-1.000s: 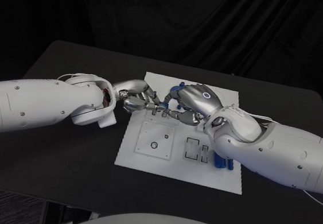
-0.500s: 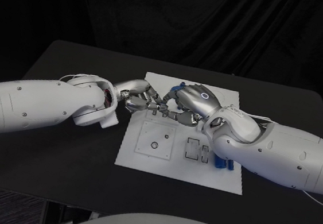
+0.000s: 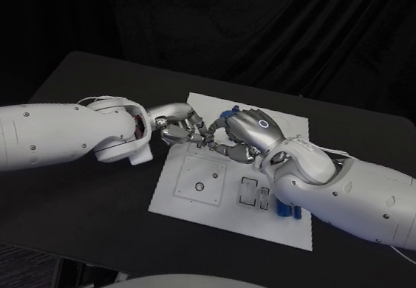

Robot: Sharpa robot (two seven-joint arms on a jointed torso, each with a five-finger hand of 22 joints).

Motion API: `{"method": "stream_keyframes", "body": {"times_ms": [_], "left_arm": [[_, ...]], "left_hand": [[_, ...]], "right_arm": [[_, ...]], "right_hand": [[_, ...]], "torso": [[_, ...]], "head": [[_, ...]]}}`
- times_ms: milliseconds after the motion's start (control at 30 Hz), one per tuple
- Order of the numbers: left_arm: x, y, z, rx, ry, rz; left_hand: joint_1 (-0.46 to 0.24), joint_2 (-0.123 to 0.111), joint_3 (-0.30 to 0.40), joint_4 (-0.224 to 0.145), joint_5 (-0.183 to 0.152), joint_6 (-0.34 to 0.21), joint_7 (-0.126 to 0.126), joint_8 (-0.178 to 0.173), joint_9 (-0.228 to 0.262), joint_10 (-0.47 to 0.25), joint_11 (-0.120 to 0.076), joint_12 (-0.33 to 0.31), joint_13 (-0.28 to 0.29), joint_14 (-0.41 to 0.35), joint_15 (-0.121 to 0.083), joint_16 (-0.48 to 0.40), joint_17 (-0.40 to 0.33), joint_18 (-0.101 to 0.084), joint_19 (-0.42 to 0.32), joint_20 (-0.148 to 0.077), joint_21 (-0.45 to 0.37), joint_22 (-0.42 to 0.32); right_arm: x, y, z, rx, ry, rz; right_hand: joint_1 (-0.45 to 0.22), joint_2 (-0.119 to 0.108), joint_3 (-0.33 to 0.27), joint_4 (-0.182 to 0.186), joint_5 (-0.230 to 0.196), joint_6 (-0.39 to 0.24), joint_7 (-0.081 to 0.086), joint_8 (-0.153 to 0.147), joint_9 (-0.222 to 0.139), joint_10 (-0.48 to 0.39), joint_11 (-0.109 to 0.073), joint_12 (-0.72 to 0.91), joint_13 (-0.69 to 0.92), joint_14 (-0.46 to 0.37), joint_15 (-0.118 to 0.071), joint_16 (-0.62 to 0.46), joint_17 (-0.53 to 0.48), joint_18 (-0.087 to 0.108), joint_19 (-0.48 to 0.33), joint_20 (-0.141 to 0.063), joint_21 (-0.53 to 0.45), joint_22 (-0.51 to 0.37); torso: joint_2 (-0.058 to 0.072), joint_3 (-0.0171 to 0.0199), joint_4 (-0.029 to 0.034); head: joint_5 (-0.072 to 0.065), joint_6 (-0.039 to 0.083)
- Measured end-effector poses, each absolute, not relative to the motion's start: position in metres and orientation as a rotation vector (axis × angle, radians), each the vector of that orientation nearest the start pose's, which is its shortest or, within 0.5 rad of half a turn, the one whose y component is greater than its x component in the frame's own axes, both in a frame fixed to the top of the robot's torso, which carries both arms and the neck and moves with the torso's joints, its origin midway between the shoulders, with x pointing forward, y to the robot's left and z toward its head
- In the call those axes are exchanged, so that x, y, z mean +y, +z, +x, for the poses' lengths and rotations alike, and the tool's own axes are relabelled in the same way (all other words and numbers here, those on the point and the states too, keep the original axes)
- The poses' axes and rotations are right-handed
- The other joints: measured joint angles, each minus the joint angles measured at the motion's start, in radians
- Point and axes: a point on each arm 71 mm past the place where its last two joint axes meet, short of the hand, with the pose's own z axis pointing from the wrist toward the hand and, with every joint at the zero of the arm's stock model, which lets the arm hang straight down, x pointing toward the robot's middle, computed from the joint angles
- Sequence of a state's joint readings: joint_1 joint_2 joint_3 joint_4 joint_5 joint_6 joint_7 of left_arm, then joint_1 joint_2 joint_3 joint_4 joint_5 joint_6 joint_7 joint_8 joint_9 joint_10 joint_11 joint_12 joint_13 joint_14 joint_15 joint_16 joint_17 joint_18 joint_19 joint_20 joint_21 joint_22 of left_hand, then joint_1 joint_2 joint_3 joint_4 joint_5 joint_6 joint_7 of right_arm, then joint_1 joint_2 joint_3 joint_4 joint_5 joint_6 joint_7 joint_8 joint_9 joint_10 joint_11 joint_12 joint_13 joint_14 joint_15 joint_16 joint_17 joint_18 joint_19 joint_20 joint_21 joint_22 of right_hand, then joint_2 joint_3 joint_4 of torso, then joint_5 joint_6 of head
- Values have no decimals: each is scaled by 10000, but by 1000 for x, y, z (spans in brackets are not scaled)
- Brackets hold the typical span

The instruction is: Assemble the parts on the task board

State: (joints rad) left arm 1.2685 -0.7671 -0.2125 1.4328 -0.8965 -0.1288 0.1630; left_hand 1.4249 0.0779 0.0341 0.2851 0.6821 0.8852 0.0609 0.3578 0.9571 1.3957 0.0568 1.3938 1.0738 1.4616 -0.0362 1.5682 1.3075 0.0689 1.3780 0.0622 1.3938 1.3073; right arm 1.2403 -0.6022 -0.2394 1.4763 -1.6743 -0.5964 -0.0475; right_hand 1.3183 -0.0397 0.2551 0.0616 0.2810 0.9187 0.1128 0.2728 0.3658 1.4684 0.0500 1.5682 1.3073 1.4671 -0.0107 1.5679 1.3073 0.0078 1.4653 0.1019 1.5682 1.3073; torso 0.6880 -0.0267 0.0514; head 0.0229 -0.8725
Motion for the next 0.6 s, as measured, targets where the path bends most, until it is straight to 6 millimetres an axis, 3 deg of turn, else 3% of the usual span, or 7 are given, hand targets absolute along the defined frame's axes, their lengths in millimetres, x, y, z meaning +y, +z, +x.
{"method": "stream_keyframes", "body": {"times_ms": [100, 200, 300, 367, 500, 567, 600], "left_arm": [[180, -223, 481, 19544, -10977, -996], [180, -224, 481, 19568, -11016, -980], [180, -224, 481, 19579, -11040, -970], [179, -225, 480, 19591, -11055, -967], [179, -225, 480, 19617, -11067, -969], [179, -226, 480, 19635, -11077, -960], [179, -226, 480, 19643, -11081, -958]], "left_hand": [[75, -369, 479, 400, 402, -189, -85, 680, 761, 4, 3, 0, -754, 51, -51, 0, 0, -1, -1, -69, 0, 0], [-5, -659, 1265, 480, 410, -338, -84, 1011, 1242, 6, 6, 0, -1167, 75, -75, 0, 0, -2, -1, -69, -52, 0], [-79, -838, 1702, 490, 383, -390, -36, 1124, 1459, 8, 5, 0, -1394, 89, -96, 0, -1, -2, -1, -69, -52, 0], [-201, -963, 2166, 484, 147, -418, -12, 1125, 1536, 9, 3, 0, -1395, 71, -147, 0, -1, -1, -1, -69, -98, 0], [-276, -1041, 2449, 466, 78, -445, 8, 1125, 1593, 7, 1, 0, -1395, 52, -195, 0, -1, -2, -37, -105, -136, 0], [-277, -1041, 2456, 471, 77, -474, 24, 1125, 1599, 6, -1, 0, -1395, 52, -195, 0, -1, -1, -37, -105, -194, 0], [-277, -1041, 2469, 460, 39, -474, 25, 1125, 1604, 5, -2, 0, -1395, 52, -195, 0, -1, -2, -37, -105, -194, 0]], "right_arm": [[-89, -212, 454, 13906, 8016, -4985], [-89, -212, 454, 13909, 8024, -5002], [-89, -212, 454, 13918, 8029, -5019], [-89, -212, 454, 13931, 8028, -5030], [-89, -212, 454, 13979, 8020, -5061], [-89, -213, 454, 14014, 8012, -5079], [-89, -213, 454, 14030, 8004, -5085]], "right_hand": [[2, 2, 0, 0, 0, 1, 0, 0, -7, -35, -35, 0, 0, 0, 0, 0, 0, 1, 0, 0, 0, 0], [7, 7, 0, 0, 0, 3, -3, 1, -7, -35, -35, 0, 0, 0, 0, 0, 0, 0, 0, 0, 0, 0], [34, 34, 1, -1, 0, 9, -8, 1, -8, -35, -35, 0, 0, 0, 0, 0, 0, 0, 0, 0, 0, 6], [45, 46, 27, -64, 0, 9, -8, 1, -11, -35, -34, 0, 0, 0, 0, 0, 0, 0, 29, -29, 0, 8], [45, 45, 29, -81, 0, -37, 38, -147, -15, -35, -34, 0, 0, 0, 0, 0, 0, 0, 36, -36, 0, 7], [38, 40, 29, -81, 0, -341, 191, -420, -102, -18, -9, 0, 0, 0, 0, 0, 0, 0, 36, -35, -43, 7], [-19, -16, 21, -72, 0, -641, 274, -633, -178, -23, 93, 0, 0, 0, 0, 0, 0, 0, 36, -35, -91, 7]], "torso": [[-1, 0, 0], [2, 0, -3], [5, 0, -6], [6, 0, -6], [7, 0, -6], [7, 0, -6], [7, 0, -6]], "head": [[12, 0], [18, -1], [18, -1], [19, -1], [15, -1], [14, -1], [14, -1]]}}
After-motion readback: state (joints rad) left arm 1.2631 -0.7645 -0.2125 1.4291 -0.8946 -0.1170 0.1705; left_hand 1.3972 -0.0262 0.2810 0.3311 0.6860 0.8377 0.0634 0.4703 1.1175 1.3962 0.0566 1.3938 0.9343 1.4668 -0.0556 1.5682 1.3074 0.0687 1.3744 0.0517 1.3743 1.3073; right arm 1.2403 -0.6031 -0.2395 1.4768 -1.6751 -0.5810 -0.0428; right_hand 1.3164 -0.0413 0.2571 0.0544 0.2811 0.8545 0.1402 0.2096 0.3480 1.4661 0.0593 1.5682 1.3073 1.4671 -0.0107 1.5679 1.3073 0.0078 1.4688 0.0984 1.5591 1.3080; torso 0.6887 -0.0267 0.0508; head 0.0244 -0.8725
